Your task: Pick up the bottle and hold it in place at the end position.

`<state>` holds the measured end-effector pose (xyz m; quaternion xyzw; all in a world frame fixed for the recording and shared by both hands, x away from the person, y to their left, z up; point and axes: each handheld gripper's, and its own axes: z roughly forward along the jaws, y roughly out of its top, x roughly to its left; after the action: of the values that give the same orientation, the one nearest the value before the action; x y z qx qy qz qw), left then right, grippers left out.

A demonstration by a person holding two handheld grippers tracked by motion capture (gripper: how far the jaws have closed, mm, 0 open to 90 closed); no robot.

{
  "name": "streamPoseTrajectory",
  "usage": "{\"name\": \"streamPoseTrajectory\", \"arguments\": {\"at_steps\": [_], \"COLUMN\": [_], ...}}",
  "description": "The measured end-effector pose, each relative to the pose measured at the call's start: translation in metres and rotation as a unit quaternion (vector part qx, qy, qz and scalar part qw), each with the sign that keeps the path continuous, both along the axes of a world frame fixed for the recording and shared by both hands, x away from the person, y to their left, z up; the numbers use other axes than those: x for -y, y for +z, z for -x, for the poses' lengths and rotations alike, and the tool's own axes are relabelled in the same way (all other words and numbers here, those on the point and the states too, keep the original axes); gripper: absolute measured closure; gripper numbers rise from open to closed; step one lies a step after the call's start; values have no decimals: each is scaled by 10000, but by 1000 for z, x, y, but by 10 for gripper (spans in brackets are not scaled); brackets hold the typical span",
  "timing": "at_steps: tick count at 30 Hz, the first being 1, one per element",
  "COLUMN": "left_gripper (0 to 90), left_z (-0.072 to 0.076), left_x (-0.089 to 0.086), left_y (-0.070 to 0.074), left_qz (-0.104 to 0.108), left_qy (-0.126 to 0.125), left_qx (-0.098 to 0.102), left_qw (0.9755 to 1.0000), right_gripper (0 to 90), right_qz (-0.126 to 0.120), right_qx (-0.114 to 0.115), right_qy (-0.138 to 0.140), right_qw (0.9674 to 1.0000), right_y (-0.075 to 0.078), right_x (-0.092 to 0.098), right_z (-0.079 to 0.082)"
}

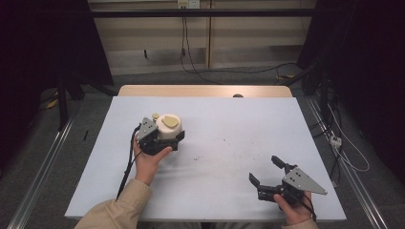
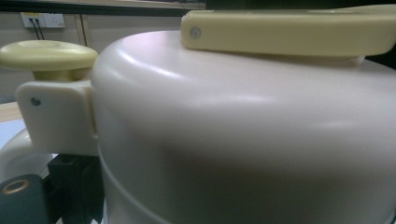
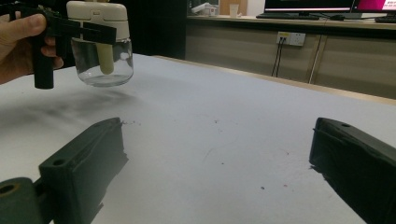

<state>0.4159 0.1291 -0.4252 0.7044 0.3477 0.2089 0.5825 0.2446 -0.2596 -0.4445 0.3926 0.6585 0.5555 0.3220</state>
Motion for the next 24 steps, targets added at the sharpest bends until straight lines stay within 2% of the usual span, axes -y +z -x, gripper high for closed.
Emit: {"name": "streamPoseTrajectory", "arguments": {"at_steps": [24], "left_gripper": [63], "left_z": [-7], "left_x": [22], "left_y": [-2], "left_qz": [-46], "left_qy": [-165], "left_qx": [-2], "left_qw": [9999], "right_gripper": [32], "right_qz": [22], "right_qx": [-4], "right_qy": [20], "right_qw": [10000], "right_y": [0], "right_x": [1], "right_z": [0]}}
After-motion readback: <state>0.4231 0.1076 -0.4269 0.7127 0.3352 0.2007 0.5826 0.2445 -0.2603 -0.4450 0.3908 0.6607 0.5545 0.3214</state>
